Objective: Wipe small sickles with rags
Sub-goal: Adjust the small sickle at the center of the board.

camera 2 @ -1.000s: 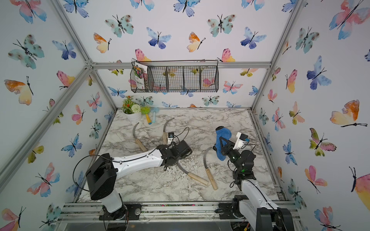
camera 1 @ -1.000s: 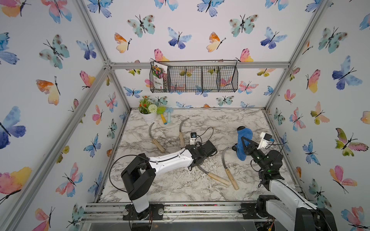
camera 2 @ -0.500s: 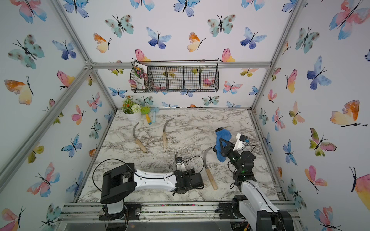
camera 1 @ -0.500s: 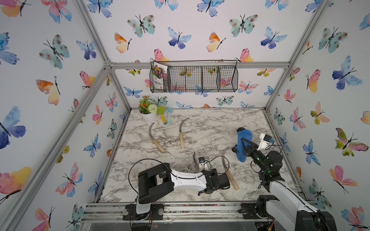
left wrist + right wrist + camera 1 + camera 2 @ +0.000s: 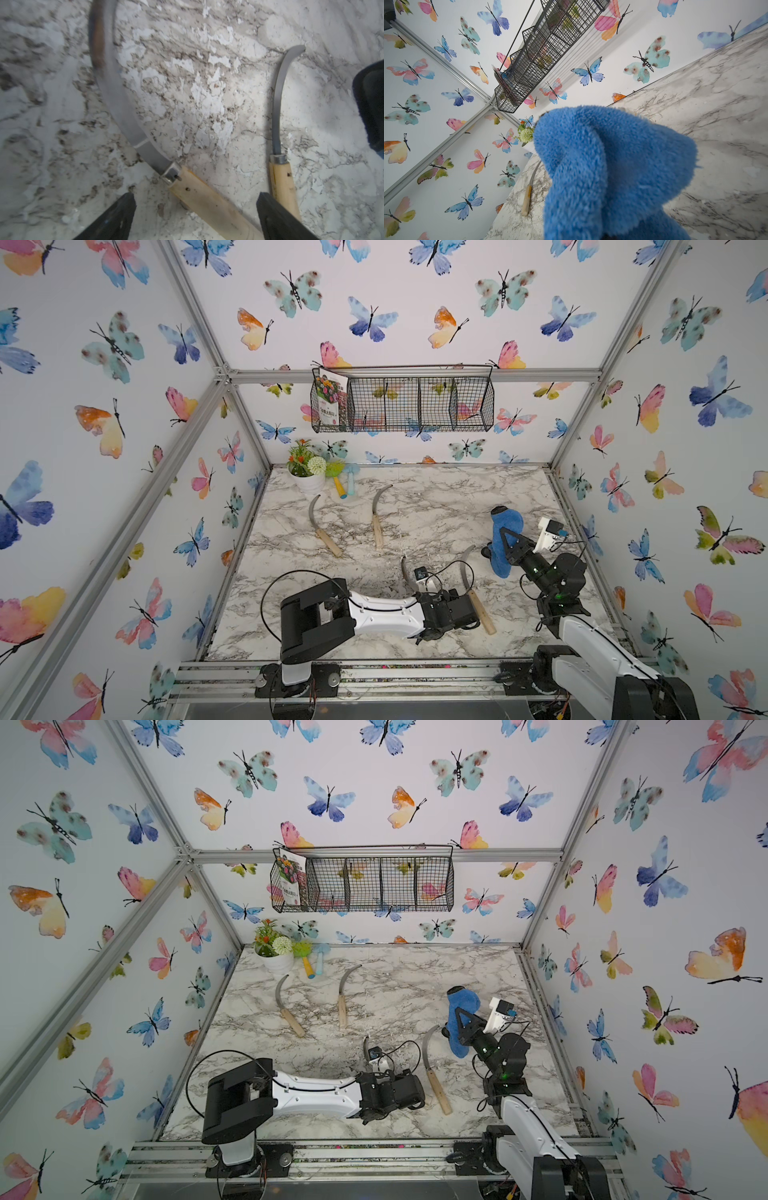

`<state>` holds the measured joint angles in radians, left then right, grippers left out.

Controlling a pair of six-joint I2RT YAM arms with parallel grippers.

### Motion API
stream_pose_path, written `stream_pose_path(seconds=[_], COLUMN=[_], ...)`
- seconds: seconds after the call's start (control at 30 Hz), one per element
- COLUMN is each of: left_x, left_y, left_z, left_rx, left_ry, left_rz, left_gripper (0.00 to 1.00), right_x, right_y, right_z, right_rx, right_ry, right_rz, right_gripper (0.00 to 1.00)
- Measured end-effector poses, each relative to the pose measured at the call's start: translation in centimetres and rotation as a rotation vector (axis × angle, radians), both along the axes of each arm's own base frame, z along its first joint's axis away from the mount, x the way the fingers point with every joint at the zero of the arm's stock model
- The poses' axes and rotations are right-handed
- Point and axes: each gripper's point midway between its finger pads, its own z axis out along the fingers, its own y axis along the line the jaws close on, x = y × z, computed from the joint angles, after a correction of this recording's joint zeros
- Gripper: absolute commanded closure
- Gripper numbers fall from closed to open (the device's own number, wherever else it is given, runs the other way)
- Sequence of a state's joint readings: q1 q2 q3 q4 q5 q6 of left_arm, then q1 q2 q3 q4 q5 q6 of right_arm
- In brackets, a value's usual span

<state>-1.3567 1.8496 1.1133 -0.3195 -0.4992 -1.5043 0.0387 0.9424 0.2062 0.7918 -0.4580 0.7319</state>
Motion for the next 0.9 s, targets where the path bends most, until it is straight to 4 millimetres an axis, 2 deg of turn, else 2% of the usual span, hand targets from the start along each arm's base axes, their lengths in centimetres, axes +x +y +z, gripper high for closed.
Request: stream_pose_path(seconds=[0.13,0.3,0.67,0.9], left_x=[-0.7,-1.3,-2.0,-2.6], left_y=[-1.2,-2.5,-1.8,-0.7], left_z=[-0.8,-0.9,-1.6,-1.7], left_rx=[-0.010,-0.028,-0.012,-0.022], left_ry=[0.040,0.060,0.071,0.080], left_rz=[-0.036,-0.064,-0.045,-0.026], left_gripper=[0.17,0.28,0.51,0.53], right_x=[0.0,0.0,-0.1,-0.2], right_y=[0.0,0.0,0.0,0.0], right_z=[0.0,0.0,0.3,0.3], right_rx=[0.000,0.000,0.000,0.000], right_ry=[0.000,0.002,-0.009,-0.010], right_rz=[0.000,0.000,0.000,0.000], right_gripper=[0.98,0.98,0.98,0.97])
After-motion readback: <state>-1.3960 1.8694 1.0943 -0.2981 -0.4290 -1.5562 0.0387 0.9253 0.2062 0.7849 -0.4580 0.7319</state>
